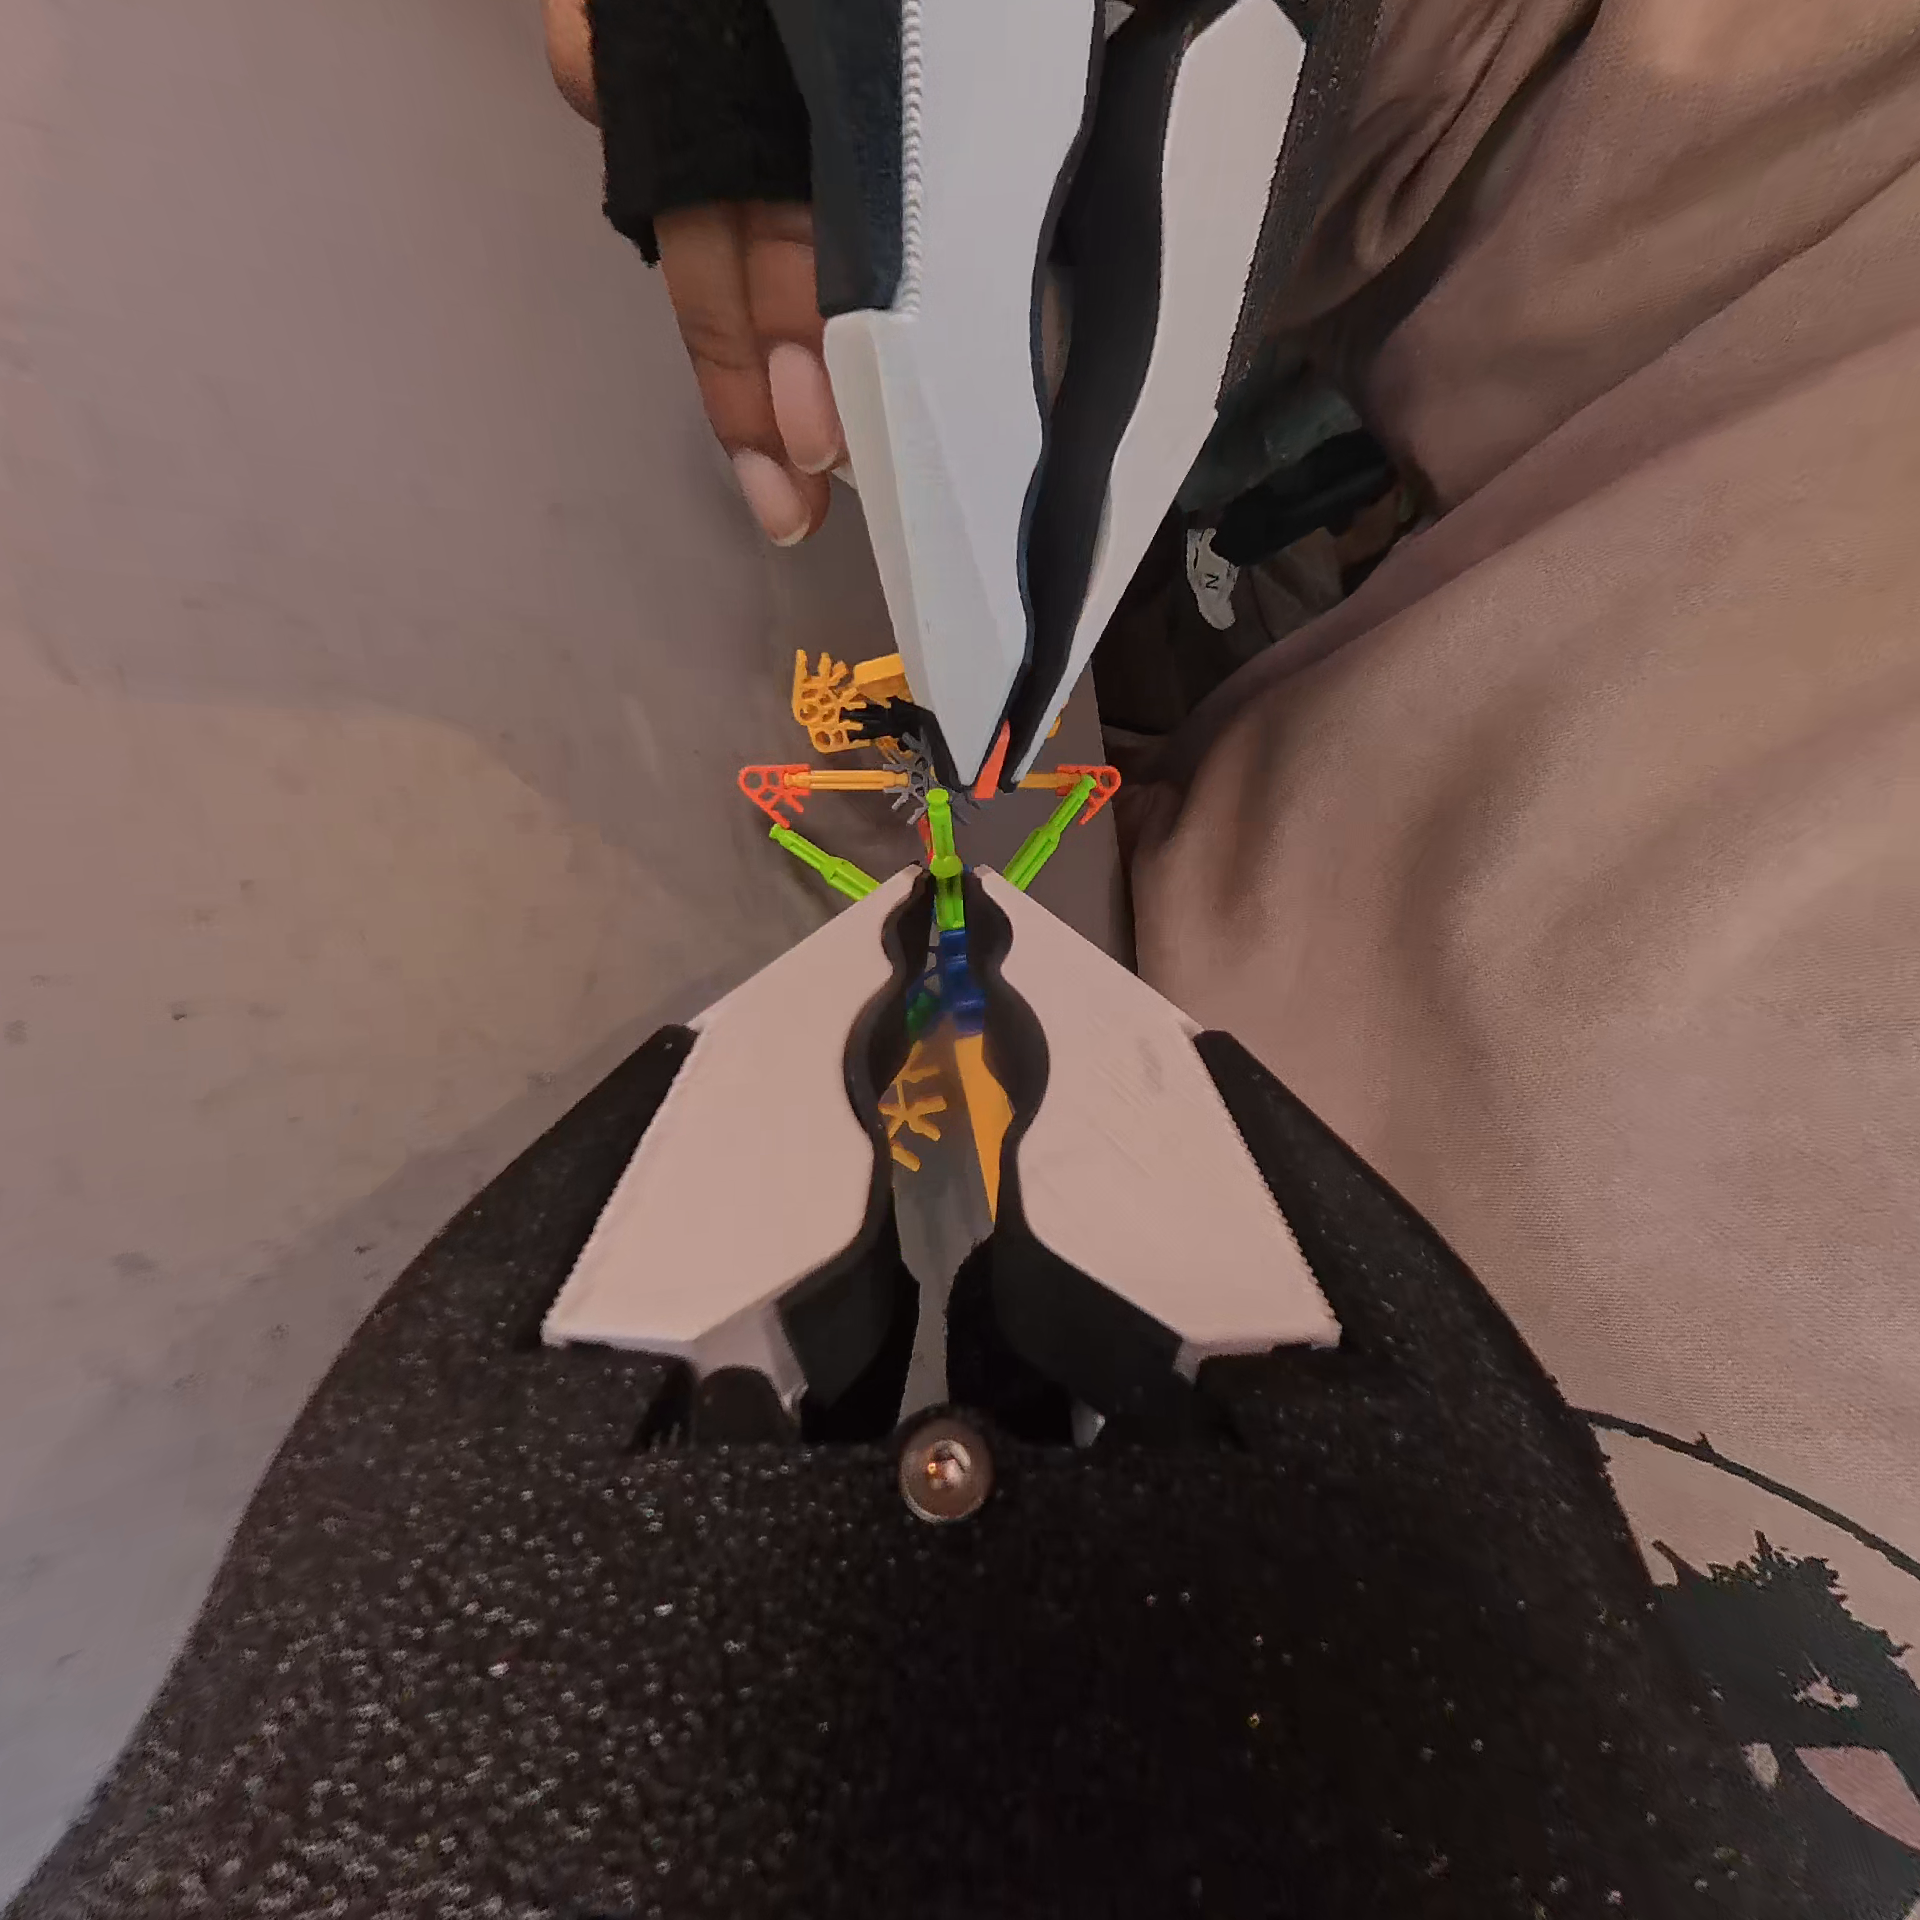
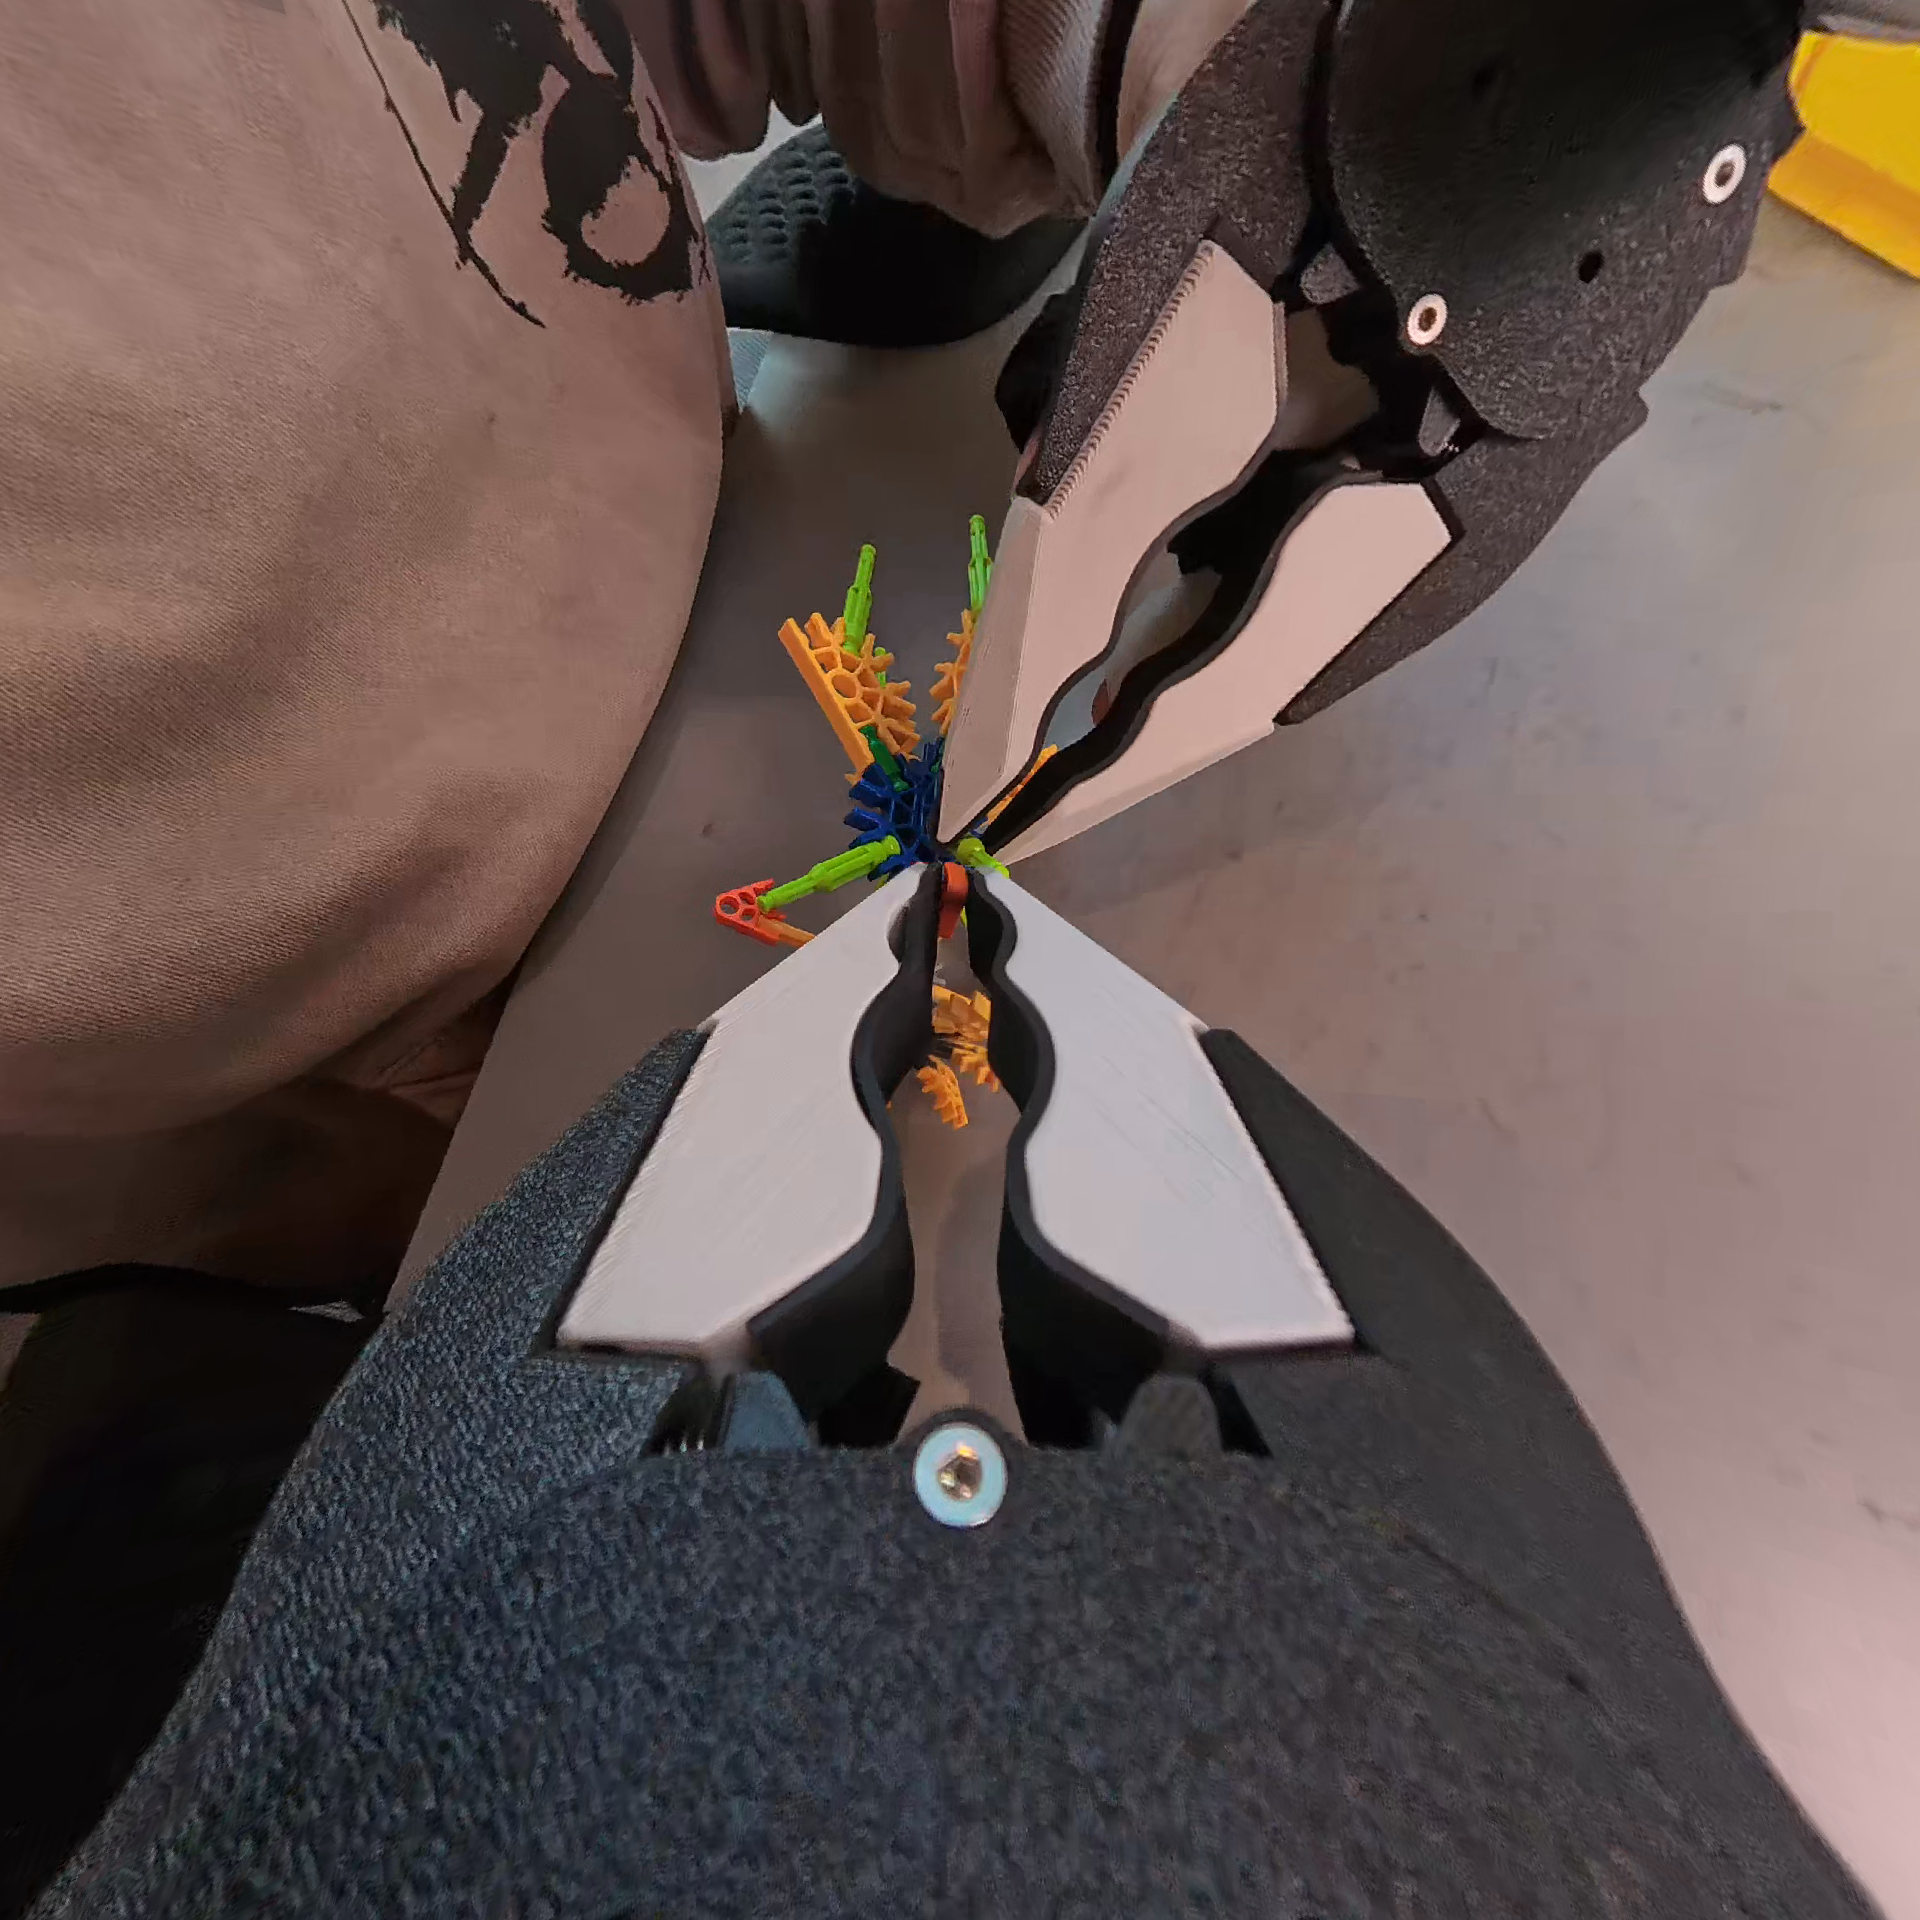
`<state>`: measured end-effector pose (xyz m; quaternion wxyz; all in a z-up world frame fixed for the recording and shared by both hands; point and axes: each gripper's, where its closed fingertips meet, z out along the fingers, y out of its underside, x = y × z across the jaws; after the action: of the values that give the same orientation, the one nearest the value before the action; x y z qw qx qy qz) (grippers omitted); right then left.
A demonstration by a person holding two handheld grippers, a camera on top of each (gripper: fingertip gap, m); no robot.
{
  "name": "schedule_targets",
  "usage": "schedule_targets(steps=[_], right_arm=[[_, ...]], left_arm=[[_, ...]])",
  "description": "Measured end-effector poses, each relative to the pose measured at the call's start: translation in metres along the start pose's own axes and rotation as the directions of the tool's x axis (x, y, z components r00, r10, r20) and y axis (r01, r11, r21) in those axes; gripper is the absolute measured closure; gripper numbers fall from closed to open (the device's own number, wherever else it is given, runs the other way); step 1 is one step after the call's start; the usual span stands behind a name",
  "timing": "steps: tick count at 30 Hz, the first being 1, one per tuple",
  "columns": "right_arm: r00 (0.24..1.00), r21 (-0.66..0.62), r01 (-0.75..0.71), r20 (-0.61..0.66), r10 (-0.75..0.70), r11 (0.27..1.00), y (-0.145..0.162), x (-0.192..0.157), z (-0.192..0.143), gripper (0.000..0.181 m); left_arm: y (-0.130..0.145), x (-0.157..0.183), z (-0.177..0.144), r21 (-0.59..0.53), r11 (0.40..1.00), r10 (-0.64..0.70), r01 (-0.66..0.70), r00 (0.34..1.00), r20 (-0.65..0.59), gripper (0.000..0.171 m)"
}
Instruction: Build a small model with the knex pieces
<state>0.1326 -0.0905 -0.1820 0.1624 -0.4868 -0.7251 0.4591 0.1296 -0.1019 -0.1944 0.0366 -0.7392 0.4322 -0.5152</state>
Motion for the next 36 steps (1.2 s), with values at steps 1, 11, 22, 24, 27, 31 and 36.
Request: schedule_targets(steps=[1,11,22,24,27,31,36], right_arm=[[1.000,0.006,0.017,0.009,-0.017,1.000,-0.001,-0.002,0.002,0.179],[0.996,0.000,0.087,0.007,-0.087,0.996,0.000,-0.005,0.011,0.180],[0.999,-0.017,0.030,0.039,-0.030,0.999,0.009,-0.009,0.010,0.177],[0.999,-0.017,0.002,0.048,-0.002,1.000,0.008,-0.007,0.008,0.177],[1.000,-0.016,-0.023,0.011,0.023,1.000,0.004,0.000,-0.003,0.164],[0.991,-0.029,-0.088,-0.101,0.084,0.996,0.000,0.009,-0.019,0.161],[0.923,0.036,-0.321,-0.210,0.321,0.946,-0.001,0.029,-0.022,0.169]], left_arm=[[0.002,0.001,0.000,-0.011,1.000,0.006,-0.006,1.000,-0.004,0.167],[0.009,0.004,0.008,-0.158,0.983,0.100,-0.098,0.995,0.006,0.168],[0.007,0.013,0.023,-0.162,0.978,0.131,-0.131,0.991,-0.013,0.167],[0.005,0.012,0.021,-0.136,0.984,0.113,-0.113,0.994,-0.011,0.166],[0.002,0.007,0.014,-0.042,0.997,0.065,-0.066,0.998,-0.011,0.166],[-0.002,-0.001,0.004,0.125,0.992,-0.020,0.022,1.000,-0.021,0.166],[-0.010,-0.012,-0.011,0.321,0.945,-0.071,0.065,0.997,0.009,0.167]])
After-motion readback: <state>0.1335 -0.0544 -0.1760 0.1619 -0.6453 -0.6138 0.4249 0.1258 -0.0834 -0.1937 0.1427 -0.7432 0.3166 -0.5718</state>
